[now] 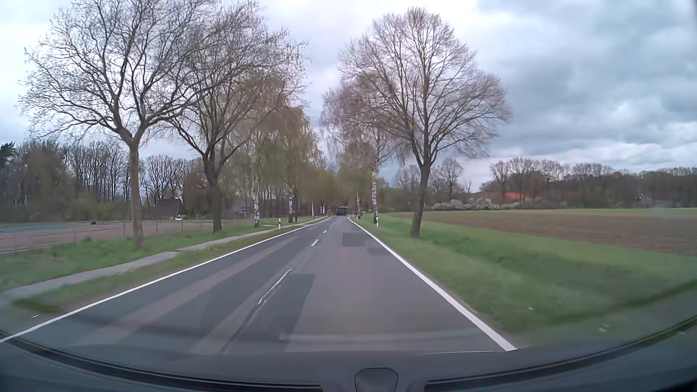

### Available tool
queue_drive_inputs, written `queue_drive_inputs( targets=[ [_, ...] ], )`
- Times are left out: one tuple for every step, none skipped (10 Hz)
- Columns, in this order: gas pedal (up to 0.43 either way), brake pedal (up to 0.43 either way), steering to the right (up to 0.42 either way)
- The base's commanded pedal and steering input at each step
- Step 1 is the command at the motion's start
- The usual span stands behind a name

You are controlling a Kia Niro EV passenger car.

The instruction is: Follow the waypoints while adhering to traffic rules and regulations

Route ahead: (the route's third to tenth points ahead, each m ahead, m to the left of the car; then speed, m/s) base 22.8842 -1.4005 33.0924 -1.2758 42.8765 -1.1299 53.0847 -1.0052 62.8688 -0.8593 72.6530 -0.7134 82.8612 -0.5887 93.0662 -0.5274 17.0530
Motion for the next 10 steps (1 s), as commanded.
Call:
queue_drive_inputs(
  targets=[
    [0.079,0.000,-0.004],
    [0.079,0.000,-0.004],
    [0.079,0.000,-0.004],
    [0.079,0.000,-0.004],
    [0.079,0.000,-0.004],
    [0.079,0.000,-0.004],
    [0.079,0.000,-0.004],
    [0.079,0.000,-0.004],
    [0.079,0.000,-0.004],
    [0.079,0.000,-0.004]
  ],
)
